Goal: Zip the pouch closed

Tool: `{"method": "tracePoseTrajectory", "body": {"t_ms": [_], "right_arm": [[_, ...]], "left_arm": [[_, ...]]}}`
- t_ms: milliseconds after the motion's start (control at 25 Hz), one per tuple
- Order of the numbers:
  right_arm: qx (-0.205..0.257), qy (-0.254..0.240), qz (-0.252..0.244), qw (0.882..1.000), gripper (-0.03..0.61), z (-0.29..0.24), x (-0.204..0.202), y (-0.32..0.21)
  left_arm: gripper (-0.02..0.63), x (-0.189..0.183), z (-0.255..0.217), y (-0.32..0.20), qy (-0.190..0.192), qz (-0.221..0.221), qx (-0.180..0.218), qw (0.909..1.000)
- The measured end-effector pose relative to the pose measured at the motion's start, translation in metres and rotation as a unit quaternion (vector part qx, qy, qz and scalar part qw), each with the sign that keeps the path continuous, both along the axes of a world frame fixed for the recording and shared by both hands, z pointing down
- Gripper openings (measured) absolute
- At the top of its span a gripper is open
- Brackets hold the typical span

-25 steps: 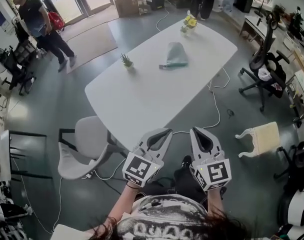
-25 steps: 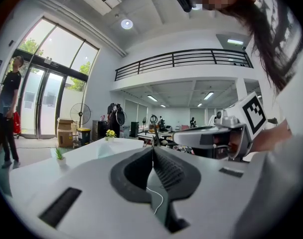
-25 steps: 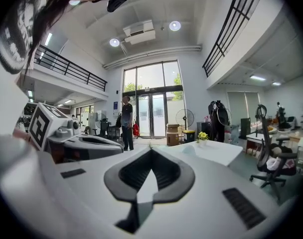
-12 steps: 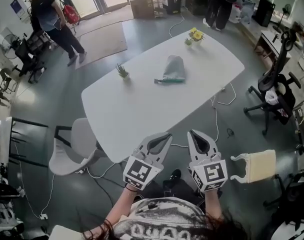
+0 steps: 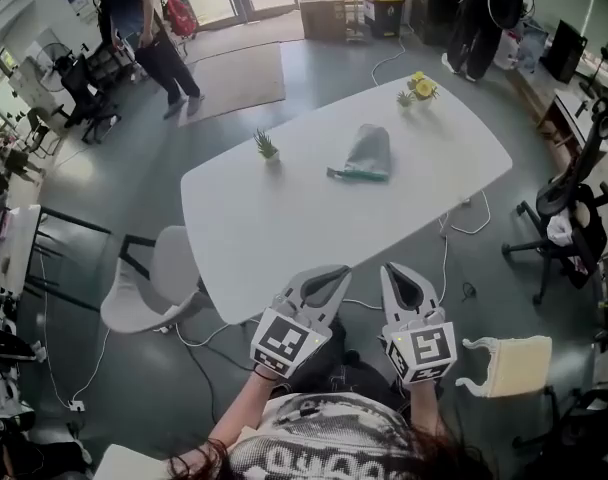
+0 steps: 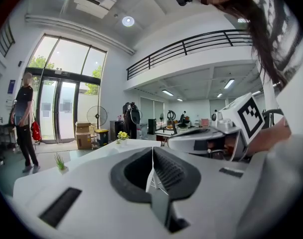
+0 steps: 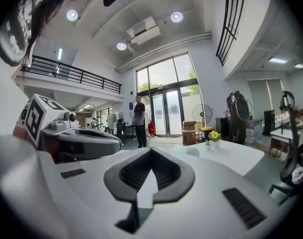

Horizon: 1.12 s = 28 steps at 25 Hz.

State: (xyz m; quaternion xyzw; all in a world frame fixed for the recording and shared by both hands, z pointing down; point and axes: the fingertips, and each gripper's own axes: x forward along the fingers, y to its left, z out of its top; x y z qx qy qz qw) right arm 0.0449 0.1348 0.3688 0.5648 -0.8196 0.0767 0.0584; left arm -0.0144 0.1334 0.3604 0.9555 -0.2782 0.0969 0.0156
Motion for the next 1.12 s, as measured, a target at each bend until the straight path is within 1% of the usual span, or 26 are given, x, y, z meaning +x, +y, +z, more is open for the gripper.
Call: {"method": "tracePoseTrajectory", "body": {"t_ms": [320,480,760,960,1120], "right_arm": [[-0.01,0.001,-0.002,1.0,0.0,0.009,0.016,-0.029],[-0.024,0.0,-0.004,1.0,0.0,0.022,0.022,-0.051],[-0.054,0.012,-0.022,0.998,0.0,0.046,0.028,-0.116],[-0.08,0.011,-0.028,0.996,0.0,0.066,0.032,-0.165],[-0.103,0.015,-0.048,0.993,0.002,0.083,0.027,-0.197]], "left_arm": [[0.014,0.018,0.006,-0.03,-0.002,0.001,-0.005,1.0],[0.014,0.022,0.019,-0.056,-0.004,-0.003,-0.018,0.9998],[0.014,0.026,0.046,-0.124,-0.01,-0.01,-0.047,0.9988],[0.014,0.025,0.064,-0.177,-0.018,-0.014,-0.058,0.9981],[0.015,0.018,0.081,-0.214,-0.027,-0.015,-0.065,0.9974]]}}
